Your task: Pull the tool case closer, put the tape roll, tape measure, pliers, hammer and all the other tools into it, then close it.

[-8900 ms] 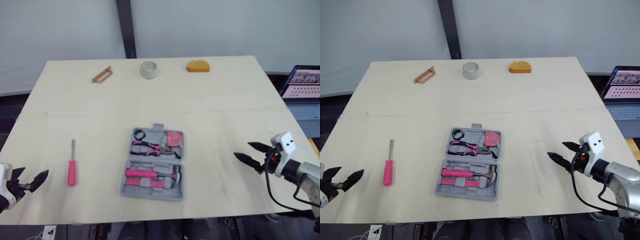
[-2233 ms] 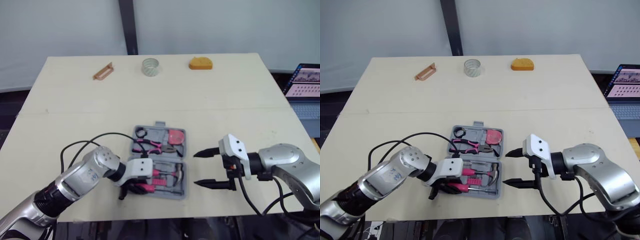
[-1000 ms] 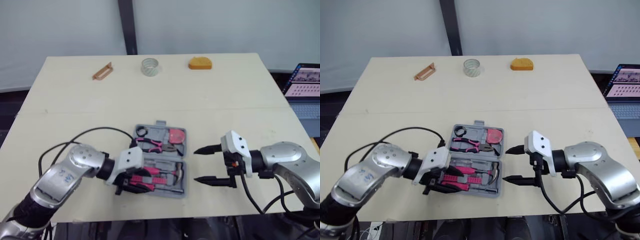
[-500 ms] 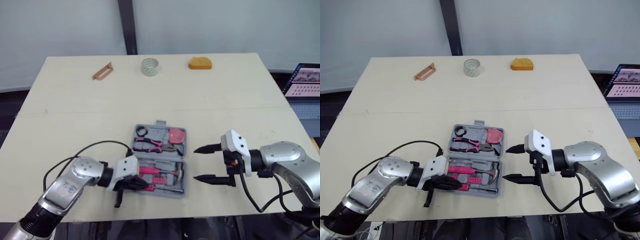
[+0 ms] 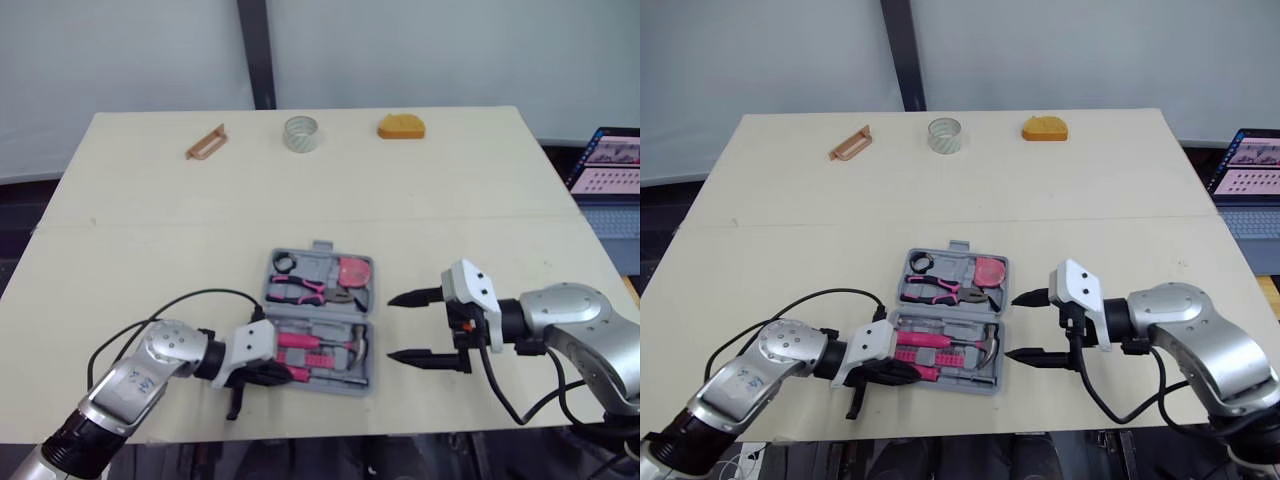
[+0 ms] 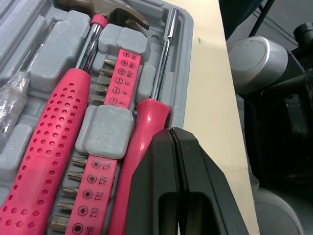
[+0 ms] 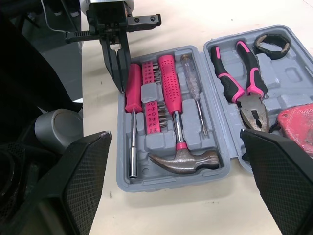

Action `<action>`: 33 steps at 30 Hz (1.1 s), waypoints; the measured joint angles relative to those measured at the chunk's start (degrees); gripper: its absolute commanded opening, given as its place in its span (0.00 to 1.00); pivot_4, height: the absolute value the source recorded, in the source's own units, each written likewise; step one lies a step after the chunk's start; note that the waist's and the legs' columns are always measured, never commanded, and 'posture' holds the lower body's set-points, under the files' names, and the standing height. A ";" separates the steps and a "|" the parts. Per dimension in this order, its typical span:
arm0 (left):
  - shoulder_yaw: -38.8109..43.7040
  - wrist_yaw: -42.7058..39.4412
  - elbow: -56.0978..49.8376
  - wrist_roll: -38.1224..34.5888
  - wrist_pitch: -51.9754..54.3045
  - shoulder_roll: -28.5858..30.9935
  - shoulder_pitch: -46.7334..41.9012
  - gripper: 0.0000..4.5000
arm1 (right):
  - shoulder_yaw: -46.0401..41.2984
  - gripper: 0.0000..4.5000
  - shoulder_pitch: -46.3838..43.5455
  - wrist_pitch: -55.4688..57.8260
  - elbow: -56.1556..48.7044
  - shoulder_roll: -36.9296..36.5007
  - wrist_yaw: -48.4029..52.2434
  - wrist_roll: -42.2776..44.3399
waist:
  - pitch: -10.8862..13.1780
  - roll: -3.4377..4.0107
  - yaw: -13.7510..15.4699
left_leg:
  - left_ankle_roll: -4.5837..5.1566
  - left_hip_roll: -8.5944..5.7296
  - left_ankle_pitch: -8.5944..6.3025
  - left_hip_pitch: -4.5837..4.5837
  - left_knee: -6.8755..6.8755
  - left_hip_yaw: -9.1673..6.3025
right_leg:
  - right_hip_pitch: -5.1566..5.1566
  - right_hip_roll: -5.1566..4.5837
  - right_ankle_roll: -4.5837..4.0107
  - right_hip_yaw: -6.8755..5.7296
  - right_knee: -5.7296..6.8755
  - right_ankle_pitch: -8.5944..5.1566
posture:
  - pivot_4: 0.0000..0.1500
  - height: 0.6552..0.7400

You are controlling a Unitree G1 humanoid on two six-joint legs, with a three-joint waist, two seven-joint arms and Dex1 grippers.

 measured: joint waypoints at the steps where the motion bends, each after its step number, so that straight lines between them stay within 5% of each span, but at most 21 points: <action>1: 0.00 0.11 0.18 0.09 -0.15 -0.19 0.00 0.01 | 0.00 1.00 0.00 0.00 0.00 0.00 0.00 0.00 | 0.00 0.00 0.01 | 0.00 0.00 0.00 0.00 0.00 0.00 | 0.00 0.00 0.00 0.00 0.00 0.00 | 1.00 1.00; 33: 0.24 0.95 2.23 0.67 -0.34 -2.52 -1.01 0.01 | 0.00 1.00 -0.02 0.09 0.00 0.00 -0.04 0.00 | 0.00 0.00 -0.02 | 0.00 0.00 0.00 -0.01 0.03 -0.02 | 0.00 0.00 0.01 -0.02 0.02 0.00 | 1.00 1.00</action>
